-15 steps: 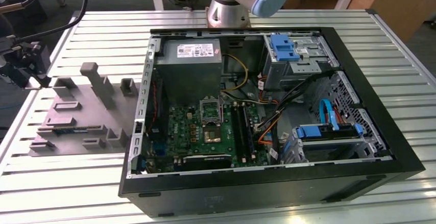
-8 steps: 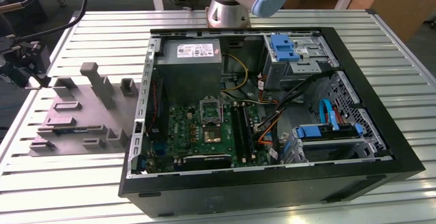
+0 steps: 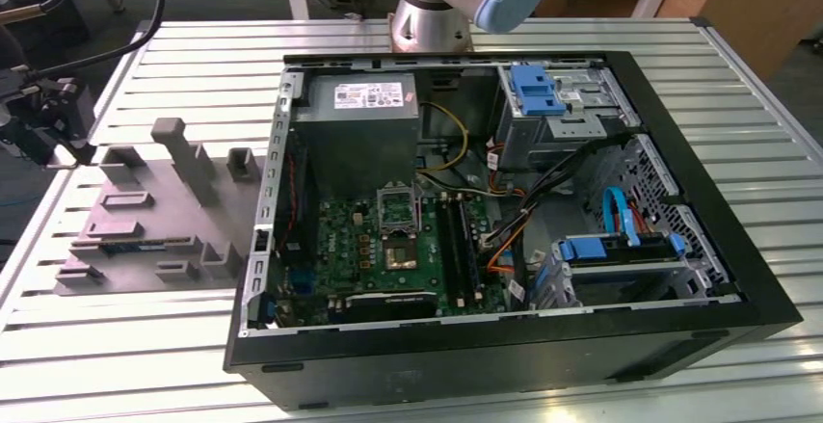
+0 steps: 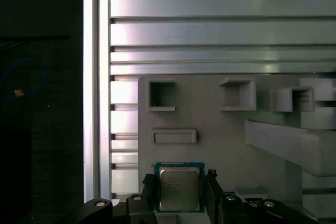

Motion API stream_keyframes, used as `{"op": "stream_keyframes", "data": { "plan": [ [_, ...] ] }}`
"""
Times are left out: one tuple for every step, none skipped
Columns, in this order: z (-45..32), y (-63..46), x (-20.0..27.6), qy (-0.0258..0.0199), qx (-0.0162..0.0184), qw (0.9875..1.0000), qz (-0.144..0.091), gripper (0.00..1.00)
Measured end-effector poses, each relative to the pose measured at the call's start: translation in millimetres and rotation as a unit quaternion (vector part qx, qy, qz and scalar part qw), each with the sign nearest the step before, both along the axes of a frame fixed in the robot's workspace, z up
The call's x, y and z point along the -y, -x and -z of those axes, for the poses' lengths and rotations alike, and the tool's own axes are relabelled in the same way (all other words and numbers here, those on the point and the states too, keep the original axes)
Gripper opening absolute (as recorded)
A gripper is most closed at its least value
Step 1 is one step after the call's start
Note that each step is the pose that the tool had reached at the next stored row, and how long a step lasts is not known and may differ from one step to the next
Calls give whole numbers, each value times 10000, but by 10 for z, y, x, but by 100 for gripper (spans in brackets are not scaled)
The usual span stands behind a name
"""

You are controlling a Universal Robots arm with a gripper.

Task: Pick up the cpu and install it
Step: 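Pick up the cpu and move it towards the insertion slot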

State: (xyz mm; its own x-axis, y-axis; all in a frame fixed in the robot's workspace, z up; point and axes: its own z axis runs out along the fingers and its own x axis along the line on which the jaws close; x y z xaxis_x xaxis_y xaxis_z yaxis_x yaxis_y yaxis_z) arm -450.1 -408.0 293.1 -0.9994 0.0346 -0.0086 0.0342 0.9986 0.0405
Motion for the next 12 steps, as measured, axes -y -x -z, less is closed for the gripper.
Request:
{"op": "stream_keyframes", "data": {
  "plan": [
    [-2, -9, 1, 1, -2, 10000, -1, 47],
    [-1, -25, 1, 0, -1, 10000, 0, 47],
    [1, -35, 1, 0, 1, 10000, 0, 47],
    [1, -35, 0, -1, 1, 10000, 0, 47],
    [1, -35, 0, 0, 0, 10000, 0, 47],
    [1, -35, 0, 0, 1, 10000, 0, 47],
    [1, -35, 0, 0, 0, 10000, 1, 47],
    [1, -35, 0, 0, 0, 10000, 0, 47],
    [1, -36, 0, 0, 0, 10000, 0, 47],
    [1, -36, 0, 0, 0, 10000, 0, 47],
    [1, -36, 0, 0, 0, 10000, 0, 47],
    [1, -36, 0, -1, 0, 10000, 0, 47]
  ]
}}
